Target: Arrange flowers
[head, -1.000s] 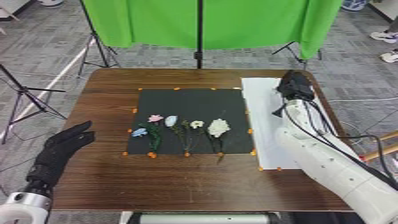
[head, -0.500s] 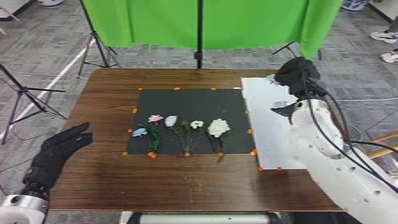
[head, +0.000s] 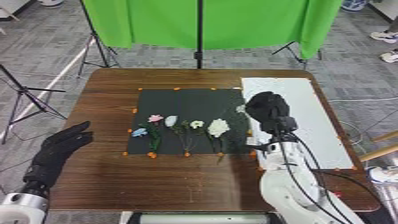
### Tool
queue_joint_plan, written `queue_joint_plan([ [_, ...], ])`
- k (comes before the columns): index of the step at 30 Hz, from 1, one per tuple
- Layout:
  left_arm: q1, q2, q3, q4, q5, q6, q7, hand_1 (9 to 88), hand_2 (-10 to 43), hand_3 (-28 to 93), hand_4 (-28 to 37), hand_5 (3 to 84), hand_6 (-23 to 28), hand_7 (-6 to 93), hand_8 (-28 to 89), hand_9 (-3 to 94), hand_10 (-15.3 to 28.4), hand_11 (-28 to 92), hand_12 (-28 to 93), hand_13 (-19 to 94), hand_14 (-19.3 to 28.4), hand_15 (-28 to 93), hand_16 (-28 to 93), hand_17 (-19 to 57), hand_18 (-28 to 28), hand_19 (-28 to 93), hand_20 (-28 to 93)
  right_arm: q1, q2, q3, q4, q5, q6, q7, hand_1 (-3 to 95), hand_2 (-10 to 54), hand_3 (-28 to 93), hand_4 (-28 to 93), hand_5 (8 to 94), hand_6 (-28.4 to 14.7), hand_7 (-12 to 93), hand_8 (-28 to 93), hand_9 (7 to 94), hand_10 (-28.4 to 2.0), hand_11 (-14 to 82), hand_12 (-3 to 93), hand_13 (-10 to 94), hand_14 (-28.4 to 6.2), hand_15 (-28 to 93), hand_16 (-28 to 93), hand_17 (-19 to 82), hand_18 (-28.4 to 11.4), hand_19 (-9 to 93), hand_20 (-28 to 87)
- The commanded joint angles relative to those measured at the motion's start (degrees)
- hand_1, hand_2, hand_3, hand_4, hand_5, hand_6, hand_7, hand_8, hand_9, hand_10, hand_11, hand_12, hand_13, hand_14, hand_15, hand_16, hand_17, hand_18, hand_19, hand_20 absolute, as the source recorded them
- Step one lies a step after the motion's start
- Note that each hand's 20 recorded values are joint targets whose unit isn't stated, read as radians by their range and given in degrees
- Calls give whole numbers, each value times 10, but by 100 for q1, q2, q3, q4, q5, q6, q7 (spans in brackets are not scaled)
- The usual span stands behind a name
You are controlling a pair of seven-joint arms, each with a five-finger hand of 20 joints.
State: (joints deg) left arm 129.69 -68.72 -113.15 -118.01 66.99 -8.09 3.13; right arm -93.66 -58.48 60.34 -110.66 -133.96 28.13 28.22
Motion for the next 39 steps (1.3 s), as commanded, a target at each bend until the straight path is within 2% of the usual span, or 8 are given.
queue_joint_plan([
  [1, 24, 15, 30, 37, 8, -83, -96, 309, 29, 658, -107, 413, 55, 83, -56, 415, 137, 160, 113, 330, 186, 136, 27, 41, 150, 111, 183, -331, -204, -32, -33, -44, -14, -112, 608, -95, 599, -183, 804, 3, 245, 75, 892, -81, 132, 484, 869, -26, 679, 375, 600, -161, 932, 606],
  [10, -13, 48, 44, 58, -8, -114, -128, 309, 29, 658, -107, 413, 55, 83, -55, 415, 137, 160, 112, 330, 186, 136, 27, 42, 150, 110, 183, -513, -231, -18, 91, -162, 5, -203, 603, -95, 596, -176, 794, 8, 257, 71, 884, -80, 125, 478, 859, -28, 677, 376, 587, -161, 932, 602],
  [21, -45, 58, 75, 80, 2, -132, -106, 309, 29, 658, -107, 414, 54, 84, -55, 415, 136, 158, 113, 329, 186, 136, 27, 42, 149, 110, 183, -659, -288, 5, 148, -134, -52, -284, 586, -95, 592, -167, 779, 11, 267, 61, 872, -82, 109, 460, 849, -32, 674, 373, 577, -162, 932, 593],
  [30, -54, 35, 75, 91, 26, -156, -74, 314, 27, 657, -105, 431, 21, 92, -61, 415, 137, 158, 113, 328, 185, 135, 27, 41, 150, 109, 183, -726, -325, 90, 142, -57, -189, -387, 550, -95, 575, -154, 762, 3, 256, 58, 862, -85, 94, 437, 846, -37, 667, 370, 570, -165, 932, 579],
  [33, -52, 23, 73, 87, 28, -147, -66, 314, 27, 657, -104, 433, 21, 93, -62, 415, 137, 158, 113, 328, 185, 134, 28, 41, 149, 108, 183, -735, -321, 104, 138, -53, -210, -407, 541, -95, 559, -146, 758, -4, 240, 60, 844, -98, 137, 380, 847, -36, 663, 366, 570, -164, 932, 574],
  [39, -59, 20, 80, 85, 25, -147, -78, 315, 26, 657, -104, 434, 21, 92, -63, 415, 136, 157, 113, 328, 185, 134, 28, 40, 150, 108, 183, -750, -330, 117, 119, -17, -218, -398, 530, -95, 553, -142, 754, -9, 231, 63, 834, -107, 162, 350, 848, -37, 659, 365, 571, -165, 932, 574],
])
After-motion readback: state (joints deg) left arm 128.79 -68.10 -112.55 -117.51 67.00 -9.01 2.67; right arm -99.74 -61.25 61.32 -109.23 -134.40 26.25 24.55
